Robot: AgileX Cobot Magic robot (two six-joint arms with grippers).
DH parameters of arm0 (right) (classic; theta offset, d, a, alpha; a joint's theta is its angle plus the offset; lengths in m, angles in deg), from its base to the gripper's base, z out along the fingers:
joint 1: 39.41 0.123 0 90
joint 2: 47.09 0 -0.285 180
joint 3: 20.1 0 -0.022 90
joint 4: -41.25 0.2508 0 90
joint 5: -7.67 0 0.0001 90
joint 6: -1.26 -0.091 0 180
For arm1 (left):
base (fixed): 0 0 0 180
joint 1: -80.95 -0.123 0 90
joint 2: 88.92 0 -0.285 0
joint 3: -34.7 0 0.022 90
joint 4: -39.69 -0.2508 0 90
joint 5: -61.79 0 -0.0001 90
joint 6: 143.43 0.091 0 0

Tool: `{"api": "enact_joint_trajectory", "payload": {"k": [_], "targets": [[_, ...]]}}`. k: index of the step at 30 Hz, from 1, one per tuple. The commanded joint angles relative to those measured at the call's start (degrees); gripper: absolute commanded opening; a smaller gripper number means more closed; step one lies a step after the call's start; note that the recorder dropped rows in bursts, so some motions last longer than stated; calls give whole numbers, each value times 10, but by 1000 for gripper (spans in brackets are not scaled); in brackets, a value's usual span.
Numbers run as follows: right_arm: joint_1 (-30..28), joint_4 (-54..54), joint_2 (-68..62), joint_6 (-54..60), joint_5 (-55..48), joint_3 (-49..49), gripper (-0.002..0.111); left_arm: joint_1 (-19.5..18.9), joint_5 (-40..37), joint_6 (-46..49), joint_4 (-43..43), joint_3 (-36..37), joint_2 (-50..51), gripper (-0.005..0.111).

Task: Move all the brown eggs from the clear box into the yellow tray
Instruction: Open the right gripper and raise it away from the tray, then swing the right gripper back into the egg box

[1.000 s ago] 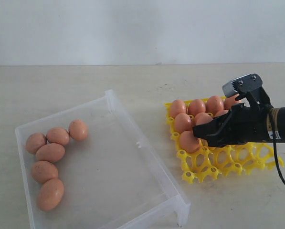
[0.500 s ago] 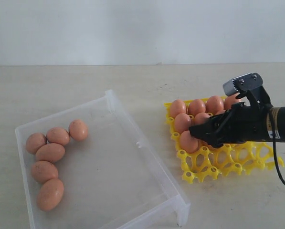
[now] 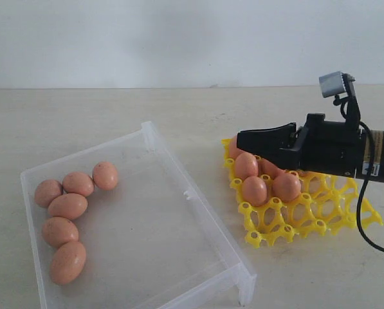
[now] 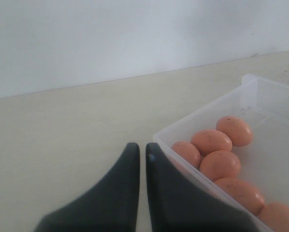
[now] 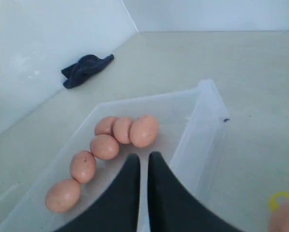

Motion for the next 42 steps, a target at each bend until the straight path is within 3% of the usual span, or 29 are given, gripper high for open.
{"api": "enact_joint_trajectory", "payload": {"k": [1,5,8,14,16,23,27,36,38,42], "targets": [[22,8,9,15,28,-1,0,2,4,0,4,2,-2,4],[99,61,35,87,9,-2,0,2,4,0,4,2,-2,4],[176,96,72,208,-55,-3,0,2,4,0,4,2,-2,4],[358,244,128,473,-410,-83,0,2,4,0,4,2,-2,4],[387,317,120,526,-461,-116,0,2,4,0,4,2,-2,4],[394,465,57,523,-306,-214,0,2,4,0,4,2,-2,4],[394,535,25,468,-311,-287,0,2,4,0,4,2,-2,4],[394,508,-27,465,-327,-361,0,2,4,0,4,2,-2,4],[398,465,-31,453,-387,-378,0,2,4,0,4,2,-2,4],[424,449,-46,425,-663,-439,0,2,4,0,4,2,-2,4]]}}
